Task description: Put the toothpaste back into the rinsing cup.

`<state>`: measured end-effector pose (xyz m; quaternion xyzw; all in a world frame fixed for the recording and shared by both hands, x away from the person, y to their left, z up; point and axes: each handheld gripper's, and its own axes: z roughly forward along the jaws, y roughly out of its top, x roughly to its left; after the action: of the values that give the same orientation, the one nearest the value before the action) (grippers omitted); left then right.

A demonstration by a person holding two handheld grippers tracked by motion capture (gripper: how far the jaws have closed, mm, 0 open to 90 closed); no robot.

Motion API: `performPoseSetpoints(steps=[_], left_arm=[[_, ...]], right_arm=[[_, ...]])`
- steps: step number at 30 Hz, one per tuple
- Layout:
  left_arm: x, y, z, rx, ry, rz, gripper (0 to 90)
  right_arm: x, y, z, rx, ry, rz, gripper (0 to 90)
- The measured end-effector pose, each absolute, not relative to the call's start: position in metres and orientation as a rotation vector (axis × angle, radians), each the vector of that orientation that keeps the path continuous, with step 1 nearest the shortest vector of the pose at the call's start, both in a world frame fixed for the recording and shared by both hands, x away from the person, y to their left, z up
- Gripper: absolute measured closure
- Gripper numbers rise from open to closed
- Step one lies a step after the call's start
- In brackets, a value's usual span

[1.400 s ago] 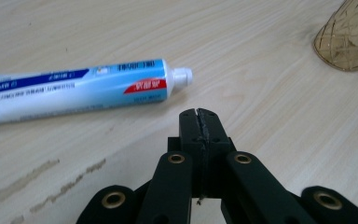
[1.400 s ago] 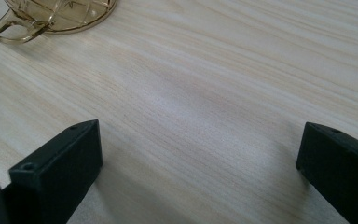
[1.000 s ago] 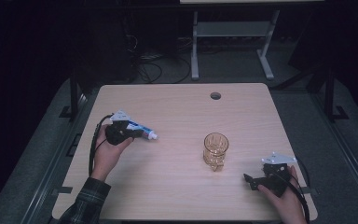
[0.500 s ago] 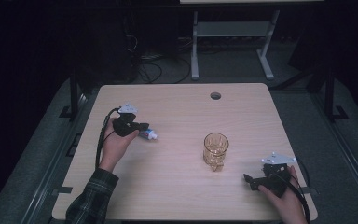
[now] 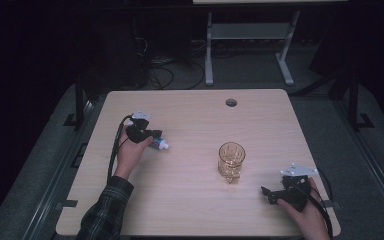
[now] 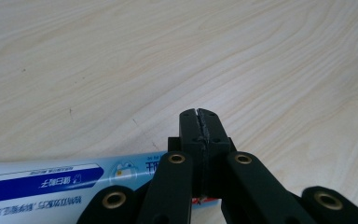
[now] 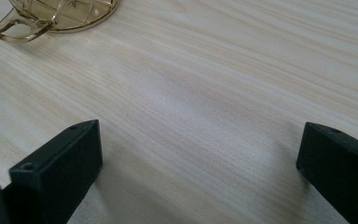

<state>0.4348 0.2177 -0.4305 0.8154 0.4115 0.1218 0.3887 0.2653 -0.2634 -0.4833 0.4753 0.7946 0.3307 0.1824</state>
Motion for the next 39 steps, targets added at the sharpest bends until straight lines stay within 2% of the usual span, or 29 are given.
performPoseSetpoints(steps=[18, 39], left_arm=[[0.451, 0.214, -0.444, 2.159, 1.074, 0.308, 90.0], [0.419, 0.232, -0.447, 2.218, 1.094, 0.284, 90.0]], right_arm=[[0.265, -0.263, -0.483, 1.337, 2.249, 0.937, 0.0], [0.265, -0.263, -0.483, 1.330, 2.254, 0.938, 0.0]])
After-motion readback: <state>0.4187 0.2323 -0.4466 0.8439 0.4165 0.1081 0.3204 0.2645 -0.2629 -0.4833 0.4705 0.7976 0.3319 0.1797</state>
